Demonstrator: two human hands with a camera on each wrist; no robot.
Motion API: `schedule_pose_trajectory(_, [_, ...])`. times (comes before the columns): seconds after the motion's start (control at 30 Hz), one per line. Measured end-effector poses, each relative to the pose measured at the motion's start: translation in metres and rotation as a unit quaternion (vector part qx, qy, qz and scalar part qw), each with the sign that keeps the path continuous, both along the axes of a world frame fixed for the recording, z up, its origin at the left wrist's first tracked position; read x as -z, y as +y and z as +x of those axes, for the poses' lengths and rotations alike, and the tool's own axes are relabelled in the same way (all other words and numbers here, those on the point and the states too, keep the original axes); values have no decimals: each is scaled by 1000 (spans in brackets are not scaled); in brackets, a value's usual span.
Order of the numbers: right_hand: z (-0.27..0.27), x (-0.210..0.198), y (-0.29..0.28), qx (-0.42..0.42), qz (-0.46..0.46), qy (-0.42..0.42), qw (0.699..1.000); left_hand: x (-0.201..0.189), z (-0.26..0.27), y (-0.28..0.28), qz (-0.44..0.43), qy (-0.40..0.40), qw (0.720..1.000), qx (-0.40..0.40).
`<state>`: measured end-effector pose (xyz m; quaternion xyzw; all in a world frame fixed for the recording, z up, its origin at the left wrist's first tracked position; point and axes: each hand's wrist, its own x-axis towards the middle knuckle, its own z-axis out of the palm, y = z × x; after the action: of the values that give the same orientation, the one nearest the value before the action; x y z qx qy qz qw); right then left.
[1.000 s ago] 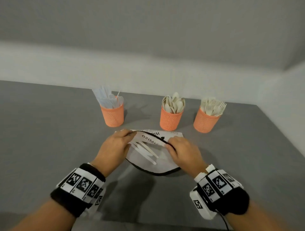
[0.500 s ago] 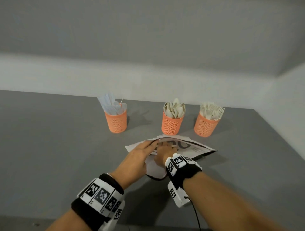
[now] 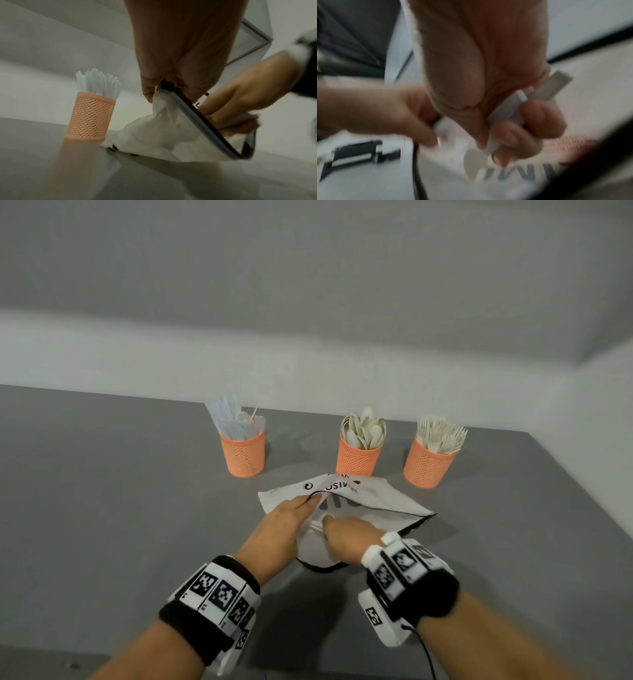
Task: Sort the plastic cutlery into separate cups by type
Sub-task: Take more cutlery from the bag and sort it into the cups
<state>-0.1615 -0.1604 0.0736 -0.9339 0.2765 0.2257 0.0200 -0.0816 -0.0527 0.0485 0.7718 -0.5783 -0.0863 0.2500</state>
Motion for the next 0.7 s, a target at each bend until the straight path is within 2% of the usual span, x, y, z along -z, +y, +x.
schedule_pose_trajectory(0.03, [-21,-11,-5,-13,86,7,996,3,4,1,22,-1,1000,-8])
schedule_pose_trajectory(0.1, [-54,-33,-19,-53,138,4,989,13,16,4,68,4,997,-33])
schedule_pose_trajectory(0.17, [-71,-44,-34,-47,229,-10,972,21,28,9,119,27,991,-53])
schedule_pose_trajectory(0.23, [-82,-51,-48,-10,351,-64,934,23,35,15,194,24,980,-40])
schedule_pose_trajectory(0.3, [-85,-52,-58,49,439,-167,882,17,35,18,250,32,968,-25])
schedule_pose_trajectory(0.37, [-76,-44,-56,85,479,-269,831,1,29,15,203,41,978,-19])
schedule_pose_trajectory(0.43, [-61,-35,-49,113,522,-339,774,-15,18,5,57,96,993,-30])
schedule_pose_trajectory(0.47, [-53,-32,-43,115,539,-360,752,-24,10,-1,-3,155,987,-40])
schedule_pose_trajectory(0.53, [-35,-27,-28,113,552,-389,729,-37,-6,-13,-62,297,952,-45])
schedule_pose_trajectory(0.6, [-18,-22,-16,125,558,-411,710,-42,-15,-23,-105,447,885,-74])
schedule_pose_trajectory(0.67, [-5,-20,-10,130,570,-421,693,-44,-13,-28,-156,536,820,-125])
schedule_pose_trajectory(0.7, [-1,-19,-9,129,569,-424,693,-47,-9,-29,-173,550,804,-143])
